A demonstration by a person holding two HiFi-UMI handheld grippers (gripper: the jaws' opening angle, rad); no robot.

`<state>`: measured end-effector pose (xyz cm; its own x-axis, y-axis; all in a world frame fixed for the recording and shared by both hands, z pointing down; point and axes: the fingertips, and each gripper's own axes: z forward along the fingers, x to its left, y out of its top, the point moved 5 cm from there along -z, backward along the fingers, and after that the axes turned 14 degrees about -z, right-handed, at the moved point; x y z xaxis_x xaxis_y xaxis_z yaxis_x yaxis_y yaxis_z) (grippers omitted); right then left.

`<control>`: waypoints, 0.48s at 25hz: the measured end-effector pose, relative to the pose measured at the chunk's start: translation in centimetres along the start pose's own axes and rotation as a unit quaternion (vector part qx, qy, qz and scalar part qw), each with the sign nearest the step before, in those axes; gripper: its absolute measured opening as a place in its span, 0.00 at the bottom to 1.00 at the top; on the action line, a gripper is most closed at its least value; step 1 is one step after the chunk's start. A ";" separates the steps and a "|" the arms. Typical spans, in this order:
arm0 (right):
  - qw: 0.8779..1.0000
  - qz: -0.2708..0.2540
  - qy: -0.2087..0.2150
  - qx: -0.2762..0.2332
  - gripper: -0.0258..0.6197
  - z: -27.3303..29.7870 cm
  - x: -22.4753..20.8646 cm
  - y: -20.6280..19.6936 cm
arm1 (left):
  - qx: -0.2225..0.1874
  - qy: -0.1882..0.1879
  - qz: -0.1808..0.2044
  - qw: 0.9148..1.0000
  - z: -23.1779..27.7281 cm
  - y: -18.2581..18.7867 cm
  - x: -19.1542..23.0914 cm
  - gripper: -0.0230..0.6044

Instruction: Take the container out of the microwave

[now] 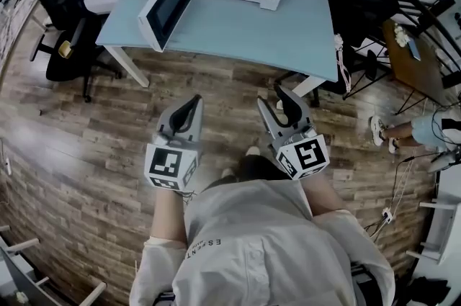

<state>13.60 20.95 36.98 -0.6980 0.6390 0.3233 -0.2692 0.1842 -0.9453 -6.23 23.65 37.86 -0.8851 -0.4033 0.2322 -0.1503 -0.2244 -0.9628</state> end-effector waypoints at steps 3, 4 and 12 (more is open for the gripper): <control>1.000 0.008 0.014 -0.002 0.31 1.6 -0.5 -0.6 | 0.005 0.009 -0.003 1.000 0.9 -0.1 0.8 0.03; 1.000 0.009 0.019 -0.003 0.31 2.2 -0.6 -0.9 | 0.006 0.013 -0.003 1.000 1.2 -0.1 1.2 0.03; 0.997 0.048 0.058 -0.015 0.31 9.4 -4.0 -3.1 | 0.022 0.045 0.003 0.999 6.0 0.5 4.9 0.03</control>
<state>11.01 10.78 39.07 -0.6375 0.7365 0.2262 -0.1836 0.1399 -0.9730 -7.97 16.21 39.35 -0.9222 -0.3235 0.2118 -0.1277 -0.2620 -0.9566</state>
